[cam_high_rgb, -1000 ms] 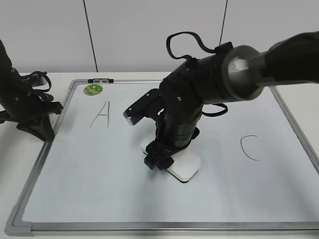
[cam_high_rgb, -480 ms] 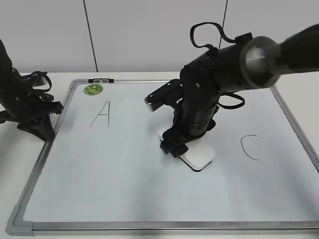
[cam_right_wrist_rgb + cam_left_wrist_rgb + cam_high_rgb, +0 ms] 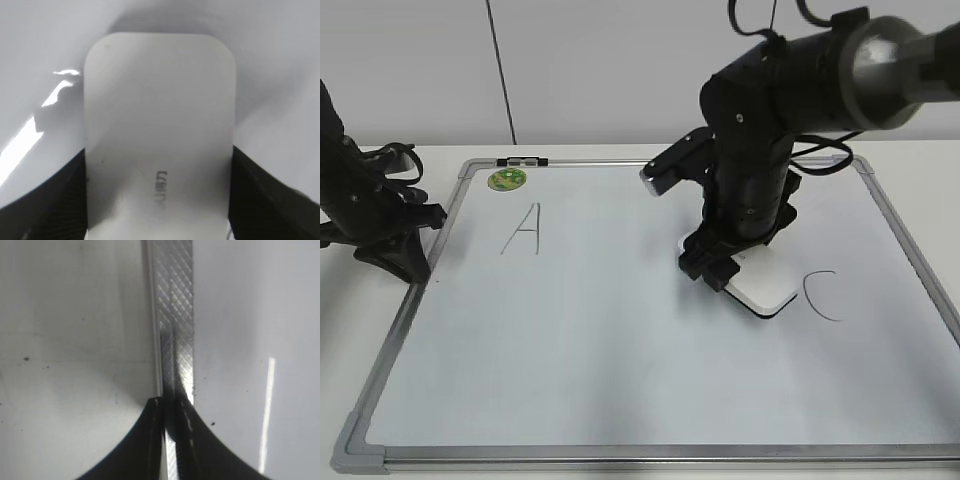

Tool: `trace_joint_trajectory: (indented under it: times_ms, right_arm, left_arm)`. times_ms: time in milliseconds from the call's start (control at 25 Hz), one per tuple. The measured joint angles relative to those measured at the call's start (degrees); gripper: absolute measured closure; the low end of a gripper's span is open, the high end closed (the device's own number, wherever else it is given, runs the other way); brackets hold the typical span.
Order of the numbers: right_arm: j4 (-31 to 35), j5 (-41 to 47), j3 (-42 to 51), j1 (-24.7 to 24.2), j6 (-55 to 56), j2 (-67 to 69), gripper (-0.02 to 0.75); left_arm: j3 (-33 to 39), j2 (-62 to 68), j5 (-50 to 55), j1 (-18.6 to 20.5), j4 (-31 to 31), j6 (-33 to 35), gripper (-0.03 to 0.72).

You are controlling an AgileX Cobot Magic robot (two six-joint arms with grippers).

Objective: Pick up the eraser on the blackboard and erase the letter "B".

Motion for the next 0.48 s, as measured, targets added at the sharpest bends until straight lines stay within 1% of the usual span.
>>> trace_joint_trajectory:
  times_ms: [240, 440, 480]
  right_arm:
    - [-0.22, 2.96, -0.18, -0.83, 0.00, -4.56, 0.204]
    - [1.12, 5.60, -0.18, -6.09, 0.00, -4.79, 0.204]
    - [1.40, 5.86, -0.18, -8.15, 0.00, -4.79, 0.204]
  left_arm:
    - [0.00, 0.00, 0.00, 0.00, 0.00, 0.00, 0.658]
    - [0.00, 0.00, 0.00, 0.00, 0.00, 0.00, 0.657]
    - [0.00, 0.00, 0.00, 0.00, 0.00, 0.00, 0.657]
